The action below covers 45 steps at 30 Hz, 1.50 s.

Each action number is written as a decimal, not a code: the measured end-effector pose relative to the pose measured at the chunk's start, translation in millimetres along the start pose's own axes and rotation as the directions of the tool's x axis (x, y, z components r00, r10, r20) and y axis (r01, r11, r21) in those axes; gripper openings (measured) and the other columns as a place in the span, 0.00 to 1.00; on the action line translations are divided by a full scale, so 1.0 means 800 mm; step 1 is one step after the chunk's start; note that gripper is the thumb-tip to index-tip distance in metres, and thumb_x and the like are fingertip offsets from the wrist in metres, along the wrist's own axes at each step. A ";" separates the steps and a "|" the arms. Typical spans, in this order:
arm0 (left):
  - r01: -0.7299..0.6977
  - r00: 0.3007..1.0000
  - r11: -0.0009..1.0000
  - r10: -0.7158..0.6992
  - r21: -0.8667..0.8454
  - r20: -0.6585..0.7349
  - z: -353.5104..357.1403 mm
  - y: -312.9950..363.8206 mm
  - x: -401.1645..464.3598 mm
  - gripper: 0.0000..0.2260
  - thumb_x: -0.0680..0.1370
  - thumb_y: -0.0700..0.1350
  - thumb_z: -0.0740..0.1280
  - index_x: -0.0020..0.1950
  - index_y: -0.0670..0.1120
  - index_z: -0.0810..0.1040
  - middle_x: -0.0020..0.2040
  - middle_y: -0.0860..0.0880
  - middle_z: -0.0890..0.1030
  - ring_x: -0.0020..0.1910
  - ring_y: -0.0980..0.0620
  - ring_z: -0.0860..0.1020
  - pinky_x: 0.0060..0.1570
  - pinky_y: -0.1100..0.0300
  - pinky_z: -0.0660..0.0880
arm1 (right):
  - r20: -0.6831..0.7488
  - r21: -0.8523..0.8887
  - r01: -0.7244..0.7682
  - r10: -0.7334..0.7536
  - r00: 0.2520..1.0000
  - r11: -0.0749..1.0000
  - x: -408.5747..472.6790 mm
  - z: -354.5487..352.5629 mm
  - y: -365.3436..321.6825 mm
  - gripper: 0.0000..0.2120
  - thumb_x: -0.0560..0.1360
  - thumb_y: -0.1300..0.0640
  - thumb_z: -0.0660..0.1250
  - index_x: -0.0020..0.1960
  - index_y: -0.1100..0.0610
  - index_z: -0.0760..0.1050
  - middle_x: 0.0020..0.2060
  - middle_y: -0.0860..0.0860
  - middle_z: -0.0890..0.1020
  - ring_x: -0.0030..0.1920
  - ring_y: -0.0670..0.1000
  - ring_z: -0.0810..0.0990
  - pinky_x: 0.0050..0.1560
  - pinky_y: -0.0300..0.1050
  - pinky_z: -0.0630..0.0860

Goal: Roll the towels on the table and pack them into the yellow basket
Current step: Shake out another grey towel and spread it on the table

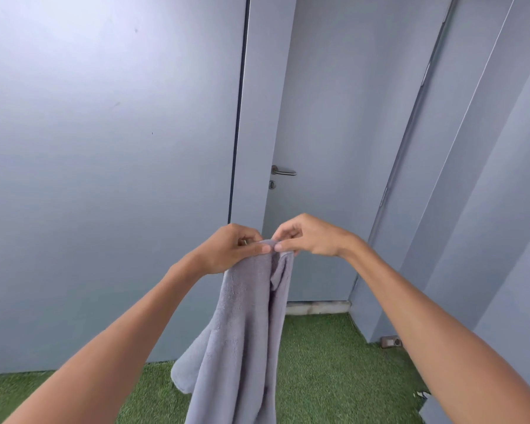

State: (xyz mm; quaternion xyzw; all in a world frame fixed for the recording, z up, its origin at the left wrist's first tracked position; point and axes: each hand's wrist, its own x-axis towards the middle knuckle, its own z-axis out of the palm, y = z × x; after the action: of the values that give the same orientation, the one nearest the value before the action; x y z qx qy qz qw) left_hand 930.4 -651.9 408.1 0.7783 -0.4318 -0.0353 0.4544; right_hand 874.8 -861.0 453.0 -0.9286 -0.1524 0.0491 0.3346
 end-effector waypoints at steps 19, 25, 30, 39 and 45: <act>0.025 1.000 0.999 -0.024 -0.039 0.013 0.003 0.006 -0.014 0.13 0.74 0.49 0.72 0.41 0.39 0.80 0.29 0.49 0.66 0.29 0.54 0.61 0.28 0.65 0.57 | 0.041 -0.079 -0.042 0.045 0.998 0.996 -0.009 0.026 -0.019 0.07 0.73 0.58 0.73 0.50 0.57 0.80 0.33 0.53 0.78 0.32 0.47 0.75 0.39 0.44 0.71; 0.158 0.978 0.987 -0.156 -0.007 0.137 -0.007 -0.031 -0.049 0.09 0.73 0.52 0.73 0.39 0.47 0.81 0.29 0.55 0.71 0.30 0.56 0.67 0.30 0.67 0.62 | -0.070 -0.161 -0.115 0.105 0.992 0.980 -0.034 -0.008 -0.006 0.03 0.72 0.59 0.73 0.44 0.59 0.81 0.33 0.50 0.82 0.32 0.44 0.78 0.34 0.33 0.73; 0.202 0.978 0.979 -0.203 0.033 0.056 -0.019 -0.053 -0.067 0.11 0.73 0.53 0.72 0.43 0.45 0.83 0.30 0.58 0.76 0.31 0.61 0.71 0.34 0.71 0.65 | -0.376 -0.240 -0.284 0.181 0.909 0.928 -0.047 -0.018 0.037 0.05 0.71 0.59 0.73 0.40 0.51 0.78 0.29 0.46 0.80 0.27 0.41 0.76 0.35 0.39 0.70; 0.043 0.993 0.997 -0.050 0.067 0.109 0.012 -0.006 -0.040 0.12 0.73 0.51 0.73 0.40 0.42 0.80 0.27 0.55 0.66 0.28 0.57 0.62 0.29 0.67 0.58 | 0.017 -0.154 -0.139 0.143 0.990 0.978 -0.014 0.051 -0.010 0.05 0.72 0.58 0.73 0.47 0.57 0.81 0.33 0.54 0.81 0.33 0.48 0.77 0.40 0.45 0.74; 0.221 0.950 0.963 -0.248 0.156 0.188 -0.003 -0.043 -0.076 0.15 0.72 0.52 0.74 0.28 0.51 0.75 0.26 0.56 0.67 0.27 0.58 0.64 0.30 0.68 0.60 | -0.148 -0.257 -0.226 0.193 0.970 0.940 -0.052 0.033 0.019 0.02 0.72 0.58 0.73 0.42 0.56 0.81 0.30 0.48 0.79 0.27 0.41 0.75 0.33 0.36 0.71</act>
State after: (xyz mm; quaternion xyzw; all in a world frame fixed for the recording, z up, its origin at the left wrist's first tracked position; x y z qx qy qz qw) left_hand 915.5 -600.0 364.1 0.8450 -0.3821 -0.1404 0.3468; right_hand 833.6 -869.1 422.3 -0.9779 -0.0373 0.0068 0.2057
